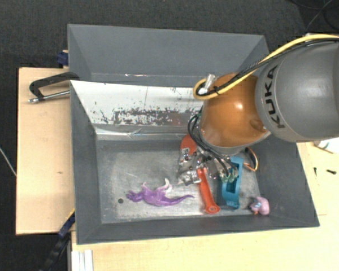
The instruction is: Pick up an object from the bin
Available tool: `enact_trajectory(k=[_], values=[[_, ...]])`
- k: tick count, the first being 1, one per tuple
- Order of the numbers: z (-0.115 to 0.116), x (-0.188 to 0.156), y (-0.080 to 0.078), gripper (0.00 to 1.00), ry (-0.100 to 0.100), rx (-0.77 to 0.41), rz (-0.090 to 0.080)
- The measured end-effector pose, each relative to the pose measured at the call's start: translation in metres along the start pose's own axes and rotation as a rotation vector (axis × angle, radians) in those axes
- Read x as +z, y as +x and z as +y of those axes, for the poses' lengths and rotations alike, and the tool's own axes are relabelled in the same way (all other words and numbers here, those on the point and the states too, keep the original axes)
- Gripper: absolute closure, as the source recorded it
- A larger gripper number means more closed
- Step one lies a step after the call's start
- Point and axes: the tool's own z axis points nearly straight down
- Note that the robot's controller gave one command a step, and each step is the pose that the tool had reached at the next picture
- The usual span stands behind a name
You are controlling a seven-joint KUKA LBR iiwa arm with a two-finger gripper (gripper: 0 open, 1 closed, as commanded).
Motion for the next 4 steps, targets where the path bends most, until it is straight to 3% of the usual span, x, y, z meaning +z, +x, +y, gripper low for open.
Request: enact_trajectory(k=[1,2,3,4], values=[[0.007,-0.022,0.004,0.00,0.001,0.005,-0.004],[0.012,-0.008,0.007,0.00,0.000,0.006,-0.003],[0.036,0.043,0.006,1.00,0.002,-0.133,-0.006],[0.036,0.043,0.006,1.00,0.002,-0.133,-0.006]])
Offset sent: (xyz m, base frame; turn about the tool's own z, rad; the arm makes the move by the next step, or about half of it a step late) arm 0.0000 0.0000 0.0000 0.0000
